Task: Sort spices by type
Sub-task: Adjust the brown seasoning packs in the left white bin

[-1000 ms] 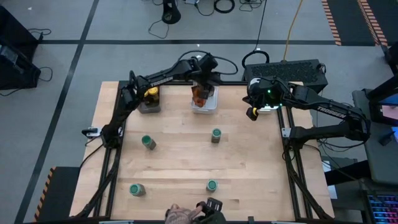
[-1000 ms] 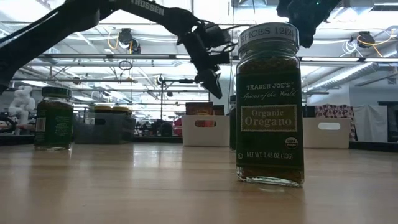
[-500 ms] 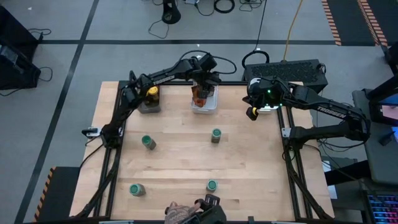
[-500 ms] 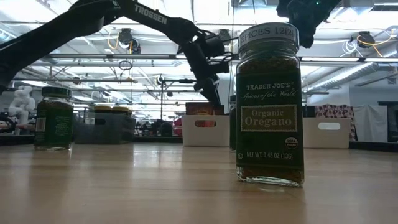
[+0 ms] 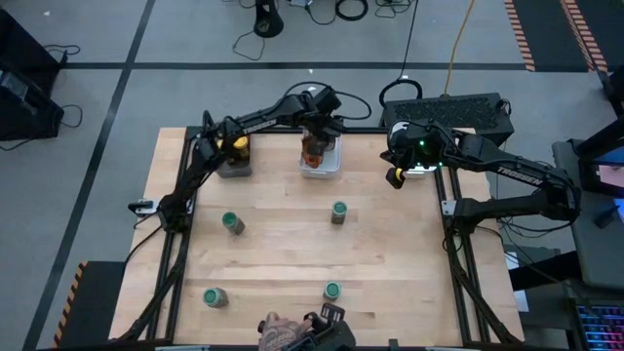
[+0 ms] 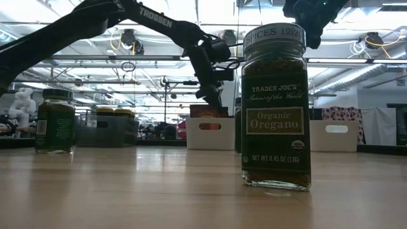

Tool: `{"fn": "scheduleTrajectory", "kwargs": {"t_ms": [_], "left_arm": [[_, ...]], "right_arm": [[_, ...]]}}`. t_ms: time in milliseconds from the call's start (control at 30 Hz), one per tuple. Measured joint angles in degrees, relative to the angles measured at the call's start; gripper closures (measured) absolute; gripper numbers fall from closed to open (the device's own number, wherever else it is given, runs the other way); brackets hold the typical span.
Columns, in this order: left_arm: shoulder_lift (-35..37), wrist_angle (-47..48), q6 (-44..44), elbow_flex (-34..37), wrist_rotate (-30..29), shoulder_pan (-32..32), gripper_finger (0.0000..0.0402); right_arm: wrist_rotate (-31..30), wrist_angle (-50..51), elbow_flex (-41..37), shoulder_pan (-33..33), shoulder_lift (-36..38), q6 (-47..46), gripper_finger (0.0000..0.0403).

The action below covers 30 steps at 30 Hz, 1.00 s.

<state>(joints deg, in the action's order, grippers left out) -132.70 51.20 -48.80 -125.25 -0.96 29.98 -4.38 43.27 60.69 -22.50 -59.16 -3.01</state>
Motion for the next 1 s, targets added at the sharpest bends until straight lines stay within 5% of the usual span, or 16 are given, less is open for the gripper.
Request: {"fn": "scheduleTrajectory", "kwargs": {"t_ms": [100,600,1000], "left_arm": [[0.0,0.0,-0.1,0.0,-0.6,0.0,0.0392],[0.3,-2.5,-0.5,-5.5,-0.5,-1.1,0.0399],[7.4,7.3,-16.0,-9.7,-0.8,-7.2,0.0401]], "right_arm": [[0.0,0.0,0.0,0.0,0.0,0.0,0.0403],[0.0,0.0,0.0,0.0,0.0,-0.9,0.0403],[-0.1,-1.6,0.0,0.0,0.0,-1.1,0.0403]]}}
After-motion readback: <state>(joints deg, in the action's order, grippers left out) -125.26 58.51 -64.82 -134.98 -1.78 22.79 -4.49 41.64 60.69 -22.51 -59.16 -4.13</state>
